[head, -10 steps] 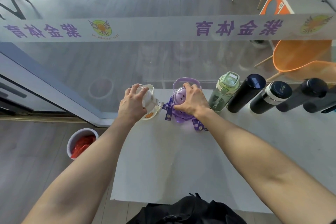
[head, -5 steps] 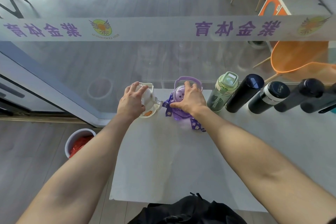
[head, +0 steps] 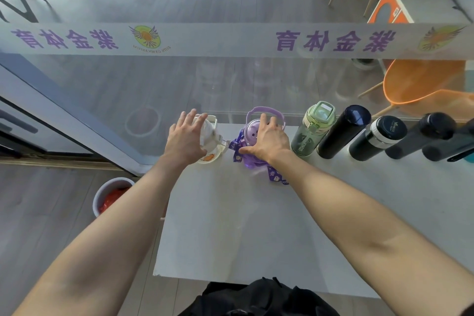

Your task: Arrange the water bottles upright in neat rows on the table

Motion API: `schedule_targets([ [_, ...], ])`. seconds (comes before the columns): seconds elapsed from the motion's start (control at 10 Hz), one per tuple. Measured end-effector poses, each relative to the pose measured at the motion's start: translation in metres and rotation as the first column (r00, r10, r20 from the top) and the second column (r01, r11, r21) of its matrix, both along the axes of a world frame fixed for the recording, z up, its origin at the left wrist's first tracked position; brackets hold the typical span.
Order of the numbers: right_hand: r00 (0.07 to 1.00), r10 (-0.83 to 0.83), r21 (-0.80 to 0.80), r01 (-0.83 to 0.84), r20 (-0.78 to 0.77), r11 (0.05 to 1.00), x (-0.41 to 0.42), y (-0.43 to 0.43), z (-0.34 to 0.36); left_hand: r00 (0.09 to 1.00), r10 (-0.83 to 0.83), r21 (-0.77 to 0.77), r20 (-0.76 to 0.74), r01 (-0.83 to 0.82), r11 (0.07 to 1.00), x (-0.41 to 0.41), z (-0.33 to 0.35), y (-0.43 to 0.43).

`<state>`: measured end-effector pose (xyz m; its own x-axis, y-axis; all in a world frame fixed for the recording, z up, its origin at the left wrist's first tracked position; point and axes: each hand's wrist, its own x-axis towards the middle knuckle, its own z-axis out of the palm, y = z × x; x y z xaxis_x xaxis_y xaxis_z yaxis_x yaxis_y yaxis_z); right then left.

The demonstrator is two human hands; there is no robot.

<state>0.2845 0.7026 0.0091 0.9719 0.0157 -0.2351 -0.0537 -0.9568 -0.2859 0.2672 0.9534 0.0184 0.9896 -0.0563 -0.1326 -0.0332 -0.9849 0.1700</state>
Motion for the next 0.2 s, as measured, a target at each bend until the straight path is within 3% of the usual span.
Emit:
schedule_targets([
  [0.2,0.986,0.070,-0.021,-0.068,0.154,0.997,-0.021,-0.021,0.004,0.966,-0.051,-0.028,0.255,0.060,0.998,-0.014,0.024,-0.020],
])
